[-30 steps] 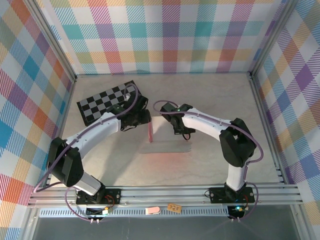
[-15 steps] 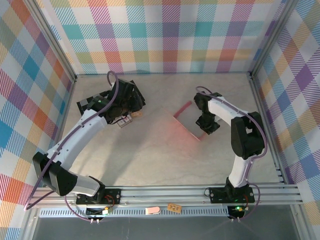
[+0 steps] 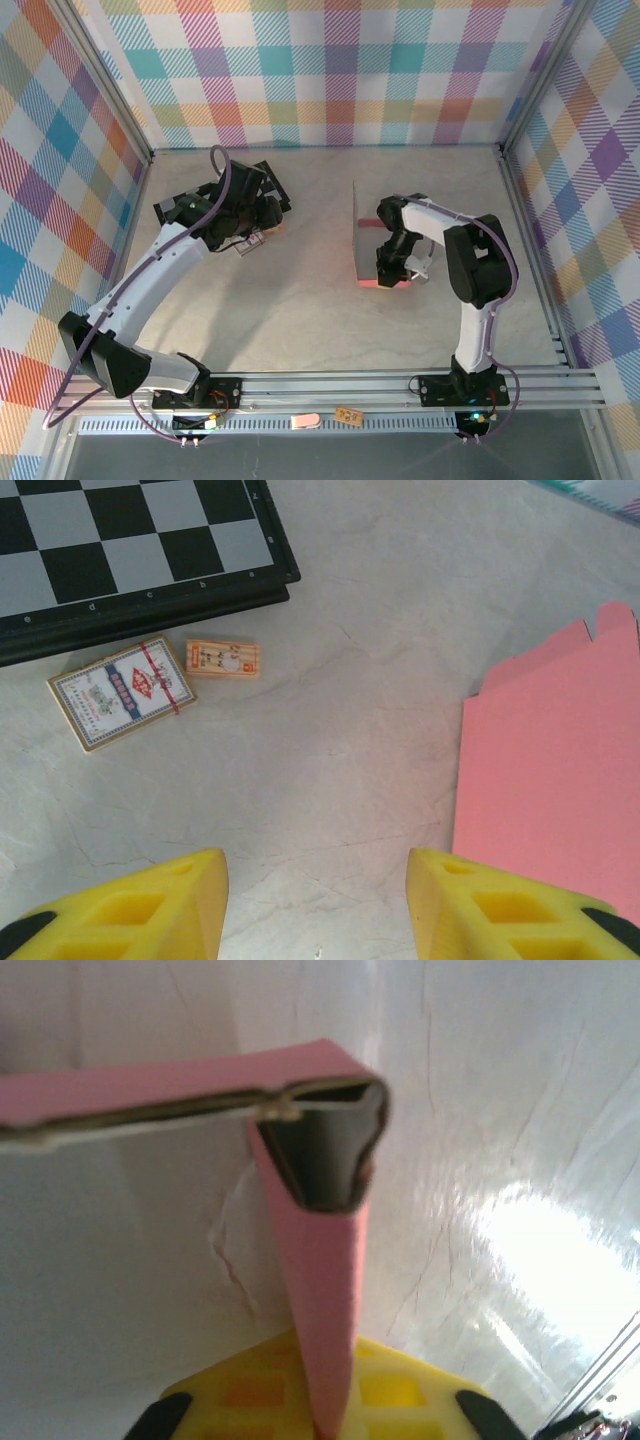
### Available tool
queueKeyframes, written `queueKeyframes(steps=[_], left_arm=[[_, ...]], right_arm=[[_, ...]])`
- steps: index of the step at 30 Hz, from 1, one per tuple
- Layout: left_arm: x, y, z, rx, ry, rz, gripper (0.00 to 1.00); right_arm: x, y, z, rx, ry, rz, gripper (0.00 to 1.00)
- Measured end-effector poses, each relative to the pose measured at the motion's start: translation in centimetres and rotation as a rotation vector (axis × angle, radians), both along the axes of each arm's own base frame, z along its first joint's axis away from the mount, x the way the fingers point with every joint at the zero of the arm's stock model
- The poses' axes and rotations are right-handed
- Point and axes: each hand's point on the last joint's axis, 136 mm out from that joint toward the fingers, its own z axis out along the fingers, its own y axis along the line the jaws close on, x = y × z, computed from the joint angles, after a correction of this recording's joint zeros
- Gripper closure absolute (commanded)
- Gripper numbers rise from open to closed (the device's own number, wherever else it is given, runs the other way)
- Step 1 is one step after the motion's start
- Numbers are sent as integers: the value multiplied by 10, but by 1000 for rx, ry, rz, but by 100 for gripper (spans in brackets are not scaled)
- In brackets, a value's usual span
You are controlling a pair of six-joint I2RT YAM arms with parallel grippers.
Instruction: Fold the paper box
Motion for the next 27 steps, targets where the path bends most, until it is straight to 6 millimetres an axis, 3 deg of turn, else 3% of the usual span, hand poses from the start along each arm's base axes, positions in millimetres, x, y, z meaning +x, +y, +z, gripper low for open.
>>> queueKeyframes(steps=[4,9,14,20,22,25,27], left_arm=[[-3,-3,-4,-6,14,-23,50],[-9,-14,-5,-30,31,-89,47],[-13,-37,-6,-87,64,-180,46],[-10,-80,-4,-131,92,-296,46],[-9,-89,-1,-134,88,-317,46],[-9,-91,1,-137,84,-323,46],[-10,-91,1,-139,84,-319,46]], right_arm=[[4,16,1,26,-9,-43,37],[16,21,6,27,-53,-58,22],[41,11,39,9,-187,-14,21],[83,-29,107,-9,-502,143,29],[110,-46,126,-18,-651,295,28],[158,-60,153,-50,-890,673,27],[185,-59,167,-78,-991,941,34]])
